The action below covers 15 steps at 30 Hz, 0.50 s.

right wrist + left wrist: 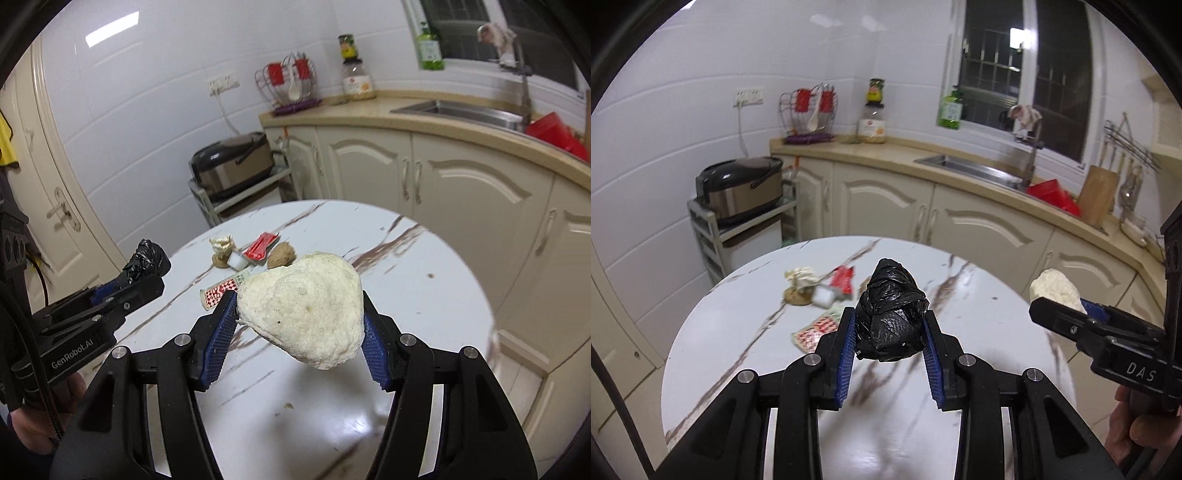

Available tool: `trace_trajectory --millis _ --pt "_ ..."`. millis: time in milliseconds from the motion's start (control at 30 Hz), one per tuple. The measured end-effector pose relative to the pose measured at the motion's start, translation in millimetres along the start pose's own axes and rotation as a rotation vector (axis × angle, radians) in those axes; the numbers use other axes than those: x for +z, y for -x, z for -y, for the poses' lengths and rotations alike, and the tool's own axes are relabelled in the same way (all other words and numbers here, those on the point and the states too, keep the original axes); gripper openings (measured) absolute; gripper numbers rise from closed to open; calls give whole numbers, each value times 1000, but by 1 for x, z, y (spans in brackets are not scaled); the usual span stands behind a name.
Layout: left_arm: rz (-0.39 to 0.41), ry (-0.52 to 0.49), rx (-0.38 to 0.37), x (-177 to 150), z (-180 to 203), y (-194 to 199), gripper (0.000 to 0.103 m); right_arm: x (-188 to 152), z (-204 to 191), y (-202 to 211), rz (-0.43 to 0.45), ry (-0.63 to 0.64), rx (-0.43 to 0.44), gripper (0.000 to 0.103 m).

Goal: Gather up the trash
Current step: 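Lift the bread lump and black bag and carry both over the blue bin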

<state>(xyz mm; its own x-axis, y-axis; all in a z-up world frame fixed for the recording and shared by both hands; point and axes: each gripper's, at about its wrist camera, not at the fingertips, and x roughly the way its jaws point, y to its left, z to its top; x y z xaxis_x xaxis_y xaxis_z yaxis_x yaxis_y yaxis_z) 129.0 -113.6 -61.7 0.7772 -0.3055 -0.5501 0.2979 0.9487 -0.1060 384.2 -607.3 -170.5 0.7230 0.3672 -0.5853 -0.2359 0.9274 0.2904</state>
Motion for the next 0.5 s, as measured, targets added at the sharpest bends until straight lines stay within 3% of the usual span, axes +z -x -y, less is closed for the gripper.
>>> trace_trajectory --millis 233,500 --pt "51 -87 -67 -15 67 35 30 -6 39 78 129 -55 -38 59" --pt "68 -151 -161 -24 121 40 30 -21 96 145 222 -135 -114 59"
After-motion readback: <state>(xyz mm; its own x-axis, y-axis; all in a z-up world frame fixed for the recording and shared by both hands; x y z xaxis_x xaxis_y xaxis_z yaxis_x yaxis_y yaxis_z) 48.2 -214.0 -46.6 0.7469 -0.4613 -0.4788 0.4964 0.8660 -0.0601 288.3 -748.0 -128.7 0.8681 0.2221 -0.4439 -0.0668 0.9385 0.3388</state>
